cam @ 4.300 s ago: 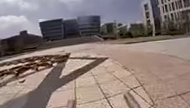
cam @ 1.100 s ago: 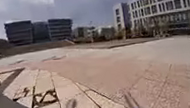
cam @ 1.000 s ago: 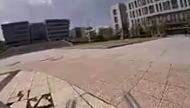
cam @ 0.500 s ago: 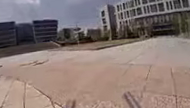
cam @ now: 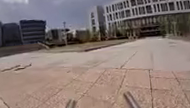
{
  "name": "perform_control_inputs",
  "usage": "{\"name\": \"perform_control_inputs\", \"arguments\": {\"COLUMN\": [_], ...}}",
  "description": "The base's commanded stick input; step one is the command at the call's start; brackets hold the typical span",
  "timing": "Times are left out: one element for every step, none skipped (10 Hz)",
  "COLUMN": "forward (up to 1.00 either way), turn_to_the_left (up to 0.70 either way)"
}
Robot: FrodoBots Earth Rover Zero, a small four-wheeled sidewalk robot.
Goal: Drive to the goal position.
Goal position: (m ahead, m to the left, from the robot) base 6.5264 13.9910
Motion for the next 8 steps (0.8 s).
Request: {"name": "perform_control_inputs", "arguments": {"forward": [1.00, 1.00, 1.00, 1.00, 1.00, 0.98, 0.94, 0.89], "turn_to_the_left": [0.04, 0.04, 0.04, 0.04, 0.41, 0.43, 0.41, 0.39]}}
